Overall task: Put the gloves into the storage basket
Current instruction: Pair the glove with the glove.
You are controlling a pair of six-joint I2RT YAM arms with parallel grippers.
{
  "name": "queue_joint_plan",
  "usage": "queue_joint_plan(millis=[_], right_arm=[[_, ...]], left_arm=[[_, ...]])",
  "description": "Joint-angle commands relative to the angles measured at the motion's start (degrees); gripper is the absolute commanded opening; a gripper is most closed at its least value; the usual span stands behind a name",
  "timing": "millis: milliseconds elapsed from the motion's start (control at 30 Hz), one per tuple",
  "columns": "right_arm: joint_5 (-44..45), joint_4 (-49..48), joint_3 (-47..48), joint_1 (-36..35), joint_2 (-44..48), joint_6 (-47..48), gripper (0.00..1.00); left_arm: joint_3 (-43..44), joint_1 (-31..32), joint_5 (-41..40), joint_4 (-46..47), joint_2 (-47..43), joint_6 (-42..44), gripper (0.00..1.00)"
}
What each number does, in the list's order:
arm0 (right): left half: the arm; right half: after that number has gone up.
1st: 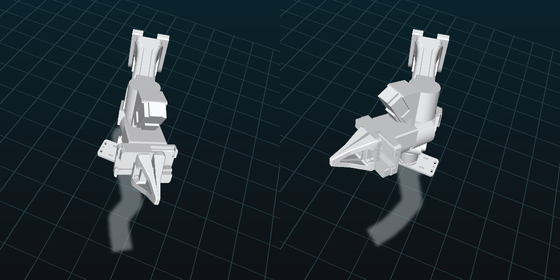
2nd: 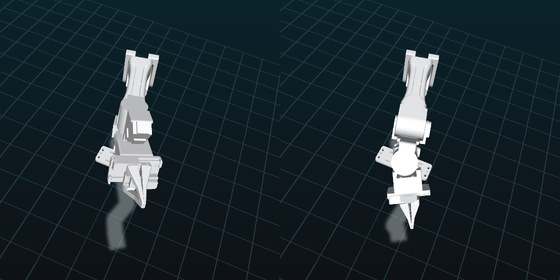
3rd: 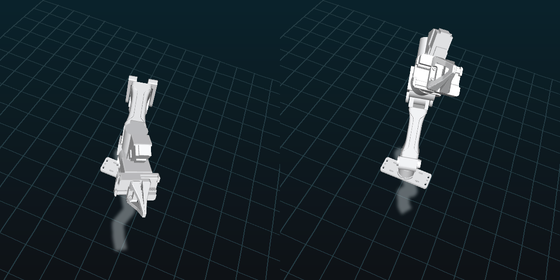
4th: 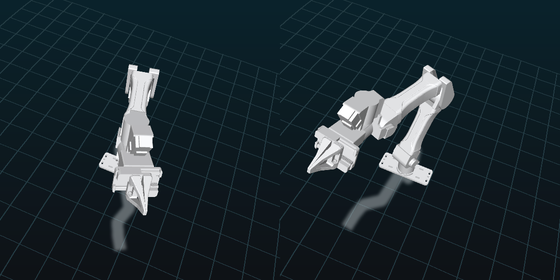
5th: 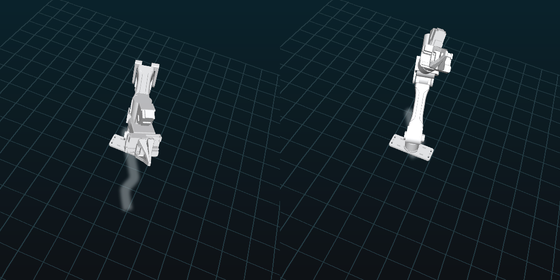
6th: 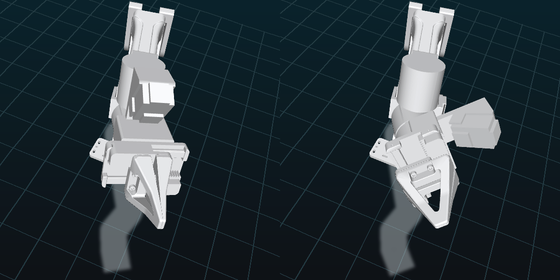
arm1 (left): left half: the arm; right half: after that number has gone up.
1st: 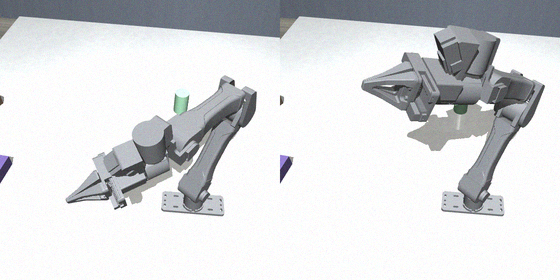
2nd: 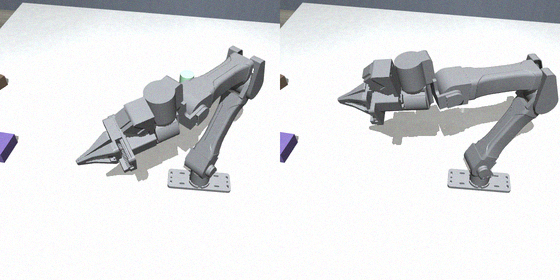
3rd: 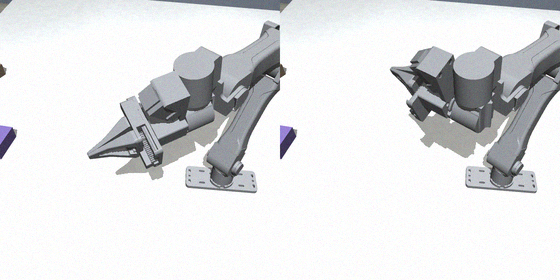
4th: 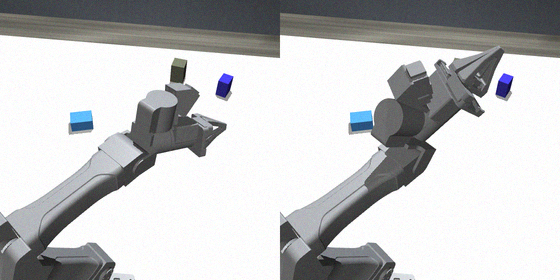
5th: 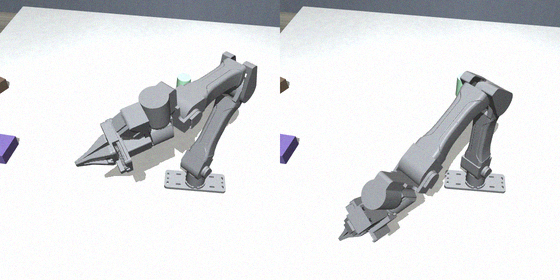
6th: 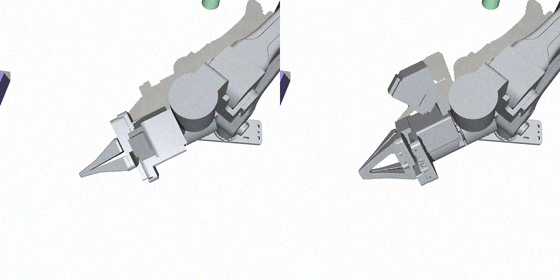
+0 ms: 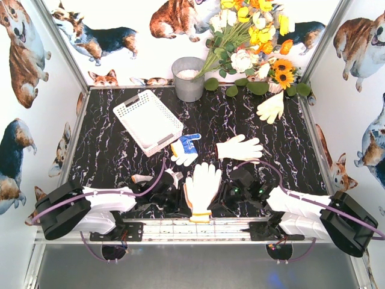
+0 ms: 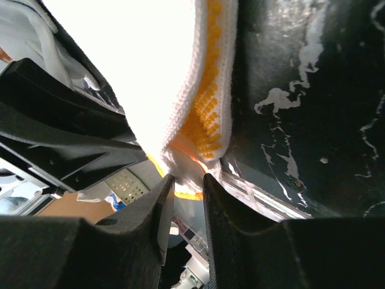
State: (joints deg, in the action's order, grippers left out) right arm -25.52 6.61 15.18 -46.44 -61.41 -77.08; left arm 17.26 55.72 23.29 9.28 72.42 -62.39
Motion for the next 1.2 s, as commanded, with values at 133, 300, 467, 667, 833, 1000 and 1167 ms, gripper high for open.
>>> queue_joint_plan(millis=[133,300,467,667,833,1000,1167], right_arm=[[-0.5,-3.8,-0.5,-1.5,1.3,-1.8,0.19],[-0.1,-2.8,-0.7,-1.6,3.2,-2.3,0.1],[-0.5,-2.7,-1.2,-1.6,5.0,-3.5,0.03],[0.0,0.0,-1.3,-1.7,9.3,-4.4,0.01],[0.1,2.5,-1.4,-2.1,12.1,-5.1,0.0],[0.4,4.5,-1.5,-3.4,13.7,-5.8,0.0],[1.4,5.2,-1.9,-5.1,13.3,-6.3,0.0]], left_arm=[[-2.7,0.8,-0.5,6.4,2.4,-2.8,0.16],[-2.7,0.8,-0.2,8.0,3.4,-2.8,0.1],[-2.7,0.8,0.7,10.7,6.0,-3.3,0.06],[-2.2,0.8,1.5,11.5,7.9,-2.8,0.03],[-1.8,0.8,1.8,11.8,8.7,-2.7,0.0],[-1.7,0.8,2.0,12.2,9.2,-2.6,0.0],[-1.9,0.9,2.1,12.6,9.3,-2.6,0.0]])
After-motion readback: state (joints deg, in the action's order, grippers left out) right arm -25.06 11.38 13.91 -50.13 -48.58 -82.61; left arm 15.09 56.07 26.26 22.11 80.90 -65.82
